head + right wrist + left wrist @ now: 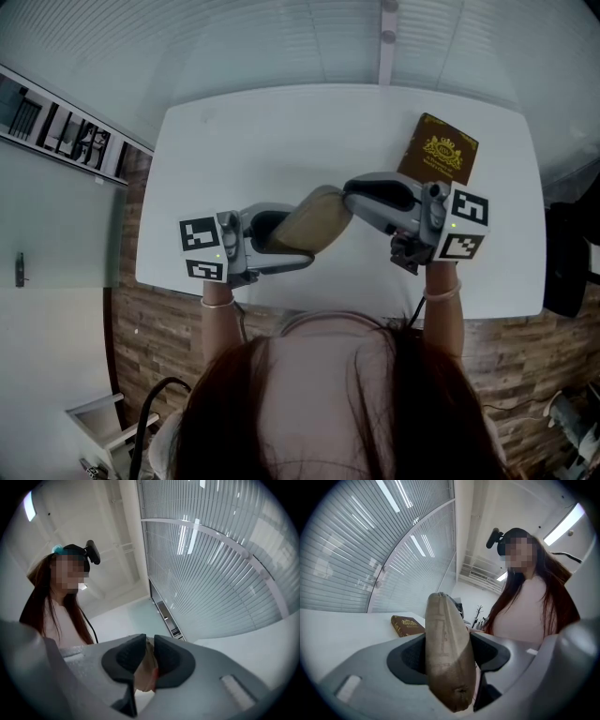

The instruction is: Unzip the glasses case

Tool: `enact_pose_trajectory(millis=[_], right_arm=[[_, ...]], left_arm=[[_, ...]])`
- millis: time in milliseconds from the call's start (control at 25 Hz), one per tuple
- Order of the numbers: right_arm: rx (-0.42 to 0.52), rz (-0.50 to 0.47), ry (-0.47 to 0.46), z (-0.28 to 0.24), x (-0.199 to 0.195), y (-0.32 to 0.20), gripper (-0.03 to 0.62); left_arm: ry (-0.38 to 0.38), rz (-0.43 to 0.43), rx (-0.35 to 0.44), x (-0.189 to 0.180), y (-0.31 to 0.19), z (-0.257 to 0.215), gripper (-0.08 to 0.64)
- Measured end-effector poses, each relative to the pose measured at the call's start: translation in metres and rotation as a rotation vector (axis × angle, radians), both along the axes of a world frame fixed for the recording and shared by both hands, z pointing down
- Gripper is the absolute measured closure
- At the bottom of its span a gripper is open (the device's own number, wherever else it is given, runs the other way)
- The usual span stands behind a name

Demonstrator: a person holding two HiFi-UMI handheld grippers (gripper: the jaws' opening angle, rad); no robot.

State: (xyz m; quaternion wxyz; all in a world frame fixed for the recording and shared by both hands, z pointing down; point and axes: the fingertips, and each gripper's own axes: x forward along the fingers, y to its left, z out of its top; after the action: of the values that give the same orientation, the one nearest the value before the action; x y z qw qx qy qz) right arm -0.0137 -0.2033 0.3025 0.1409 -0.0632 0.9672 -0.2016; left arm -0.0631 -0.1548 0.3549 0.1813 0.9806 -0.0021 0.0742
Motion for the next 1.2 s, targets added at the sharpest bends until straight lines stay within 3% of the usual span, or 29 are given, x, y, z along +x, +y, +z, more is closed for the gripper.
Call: enact_pose_trajectory(millis=[160, 240, 480, 720, 1200], right_arm=[[0.009, 0.026, 0.020, 0.001, 0.000, -0.003, 0.540], [0.014, 0.051, 0.041, 0.004, 0.000, -0.004, 0.583], [0.046, 0.089, 0.062, 0.006, 0.000, -0.005, 0.584], [0.071, 0.135, 0.114, 0.014, -0.002, -0.007, 0.586], [0.068, 0.129, 0.140, 0.018, -0.005, -0.007, 0.588]], left_arm=[[0.005, -0.008, -0.016, -0.001, -0.003, 0.002, 0.275], [-0.010, -0.020, -0.018, -0.002, -0.004, 0.006, 0.275], [-0.001, -0.035, -0.010, -0.003, -0.006, 0.007, 0.275], [0.021, -0.052, -0.064, -0.007, -0.008, 0.012, 0.279], [0.212, -0.030, -0.197, -0.009, -0.005, 0.016, 0.282]])
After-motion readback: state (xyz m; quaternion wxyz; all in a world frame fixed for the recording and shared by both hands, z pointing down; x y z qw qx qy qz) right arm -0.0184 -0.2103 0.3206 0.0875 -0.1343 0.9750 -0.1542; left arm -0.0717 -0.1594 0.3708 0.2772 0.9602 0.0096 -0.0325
